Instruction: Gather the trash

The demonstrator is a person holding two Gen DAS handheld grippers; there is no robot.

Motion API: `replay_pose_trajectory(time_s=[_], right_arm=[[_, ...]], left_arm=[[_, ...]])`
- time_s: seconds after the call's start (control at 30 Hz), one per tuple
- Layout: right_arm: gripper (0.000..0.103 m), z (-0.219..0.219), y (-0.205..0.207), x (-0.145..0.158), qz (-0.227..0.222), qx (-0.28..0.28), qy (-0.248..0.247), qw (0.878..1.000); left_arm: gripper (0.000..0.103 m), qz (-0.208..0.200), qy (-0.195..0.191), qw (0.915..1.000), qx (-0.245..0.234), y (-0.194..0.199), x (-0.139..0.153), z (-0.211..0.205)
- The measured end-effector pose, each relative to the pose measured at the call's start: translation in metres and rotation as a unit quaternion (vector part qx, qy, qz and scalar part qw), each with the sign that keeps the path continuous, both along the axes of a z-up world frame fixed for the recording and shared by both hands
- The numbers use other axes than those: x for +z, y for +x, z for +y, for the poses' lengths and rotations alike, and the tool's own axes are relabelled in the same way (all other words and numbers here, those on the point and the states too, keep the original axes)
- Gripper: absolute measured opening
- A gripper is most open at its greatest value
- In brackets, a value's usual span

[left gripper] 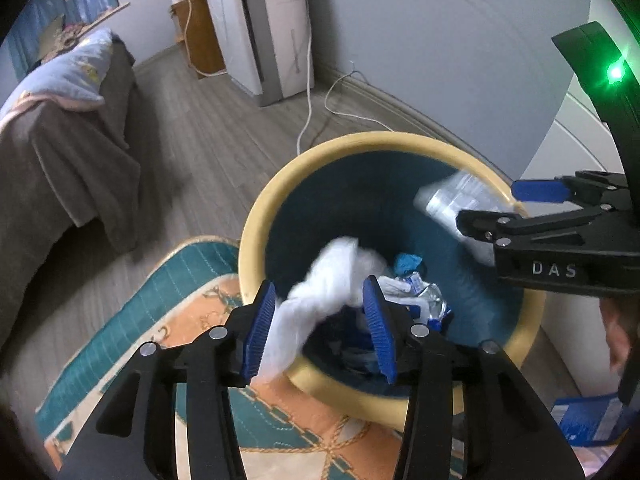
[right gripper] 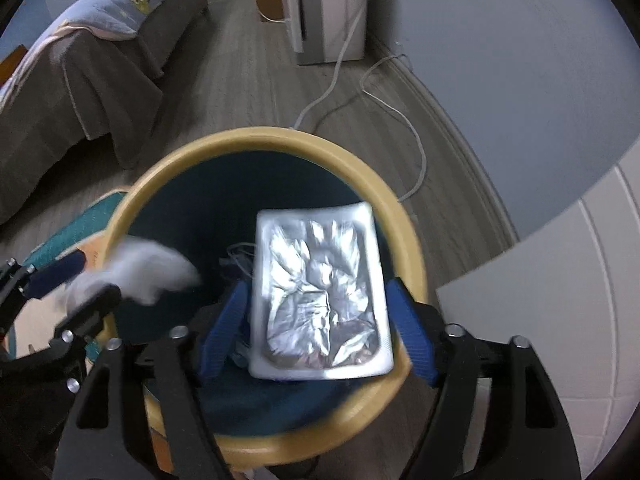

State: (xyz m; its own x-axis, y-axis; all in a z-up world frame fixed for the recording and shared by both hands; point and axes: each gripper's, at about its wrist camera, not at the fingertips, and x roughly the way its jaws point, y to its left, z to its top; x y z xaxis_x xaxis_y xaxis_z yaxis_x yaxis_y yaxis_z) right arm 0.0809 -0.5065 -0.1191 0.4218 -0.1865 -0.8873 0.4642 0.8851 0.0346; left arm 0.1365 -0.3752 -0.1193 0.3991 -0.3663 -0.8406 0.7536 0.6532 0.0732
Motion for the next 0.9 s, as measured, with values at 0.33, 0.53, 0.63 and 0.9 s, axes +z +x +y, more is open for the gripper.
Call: replay_pose_trajectory(time_s=[0.33, 0.53, 0.63, 0.9], right_arm=[[0.083, 0.005, -0.009, 0.002, 0.022, 0.007, -0.022, 0.999], [0.097, 0.023, -0.047, 0.037, 0.023, 0.002, -0.039, 0.999], [0.097, 0.033, -0.070, 0.056, 0.019, -0.013, -0.037, 0.999], [0.097, 0.061, -0.124, 0.085, -0.005, -0.036, -0.040, 0.999]], left_arm=[[0.068, 0.004, -0.022, 0.9996, 0.018, -0.007, 0.008, 0.031], [0.098, -0.004, -0.054, 0.9982, 0.026, -0.027, 0.056, 0.052], [0.098, -0.008, -0.066, 0.9973, 0.033, -0.041, 0.080, 0.063], [0.098, -0.021, -0.050, 0.9975, 0.046, -0.077, 0.115, 0.091]])
